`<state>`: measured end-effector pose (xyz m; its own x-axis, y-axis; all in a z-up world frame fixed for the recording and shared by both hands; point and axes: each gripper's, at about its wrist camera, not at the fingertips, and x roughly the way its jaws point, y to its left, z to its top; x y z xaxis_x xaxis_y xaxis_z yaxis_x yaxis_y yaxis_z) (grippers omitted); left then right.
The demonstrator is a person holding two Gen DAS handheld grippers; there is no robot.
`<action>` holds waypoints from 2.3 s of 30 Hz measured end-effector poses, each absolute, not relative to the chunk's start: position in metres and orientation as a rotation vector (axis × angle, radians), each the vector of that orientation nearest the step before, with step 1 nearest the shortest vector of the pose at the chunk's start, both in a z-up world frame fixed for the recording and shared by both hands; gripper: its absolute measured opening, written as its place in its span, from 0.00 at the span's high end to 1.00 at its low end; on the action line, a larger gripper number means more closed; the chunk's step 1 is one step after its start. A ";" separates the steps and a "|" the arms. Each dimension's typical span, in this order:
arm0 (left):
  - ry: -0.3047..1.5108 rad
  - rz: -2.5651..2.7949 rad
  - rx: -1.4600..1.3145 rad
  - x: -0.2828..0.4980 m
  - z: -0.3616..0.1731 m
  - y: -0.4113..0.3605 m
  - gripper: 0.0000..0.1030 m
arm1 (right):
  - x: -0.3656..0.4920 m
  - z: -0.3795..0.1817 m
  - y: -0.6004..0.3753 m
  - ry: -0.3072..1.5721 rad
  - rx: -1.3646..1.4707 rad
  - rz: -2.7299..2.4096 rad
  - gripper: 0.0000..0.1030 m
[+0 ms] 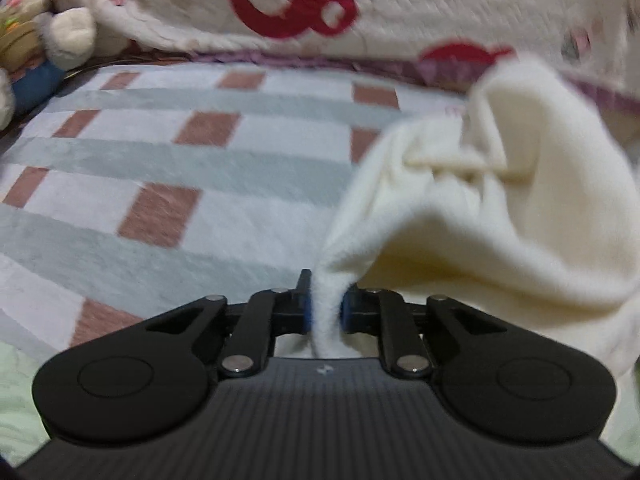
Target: Fold clothes
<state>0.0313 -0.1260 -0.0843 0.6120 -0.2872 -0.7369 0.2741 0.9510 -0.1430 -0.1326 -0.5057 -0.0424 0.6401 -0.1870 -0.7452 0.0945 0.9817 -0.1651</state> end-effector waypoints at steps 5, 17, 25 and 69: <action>0.726 -0.232 -0.008 0.052 -0.038 -0.104 0.93 | -0.126 -0.019 -0.542 0.817 -0.152 -0.262 0.87; 0.725 -0.156 -0.049 0.112 -0.031 -0.069 0.94 | -0.088 -0.014 -0.664 0.807 -0.270 -0.538 0.88; 0.592 -0.026 -0.016 0.172 0.026 -0.037 0.96 | -0.036 0.005 -0.719 0.738 -0.262 -0.677 0.89; 1.194 -0.521 -0.223 0.050 -0.103 -0.107 0.46 | -0.084 -0.098 -0.546 0.842 0.453 -0.147 0.41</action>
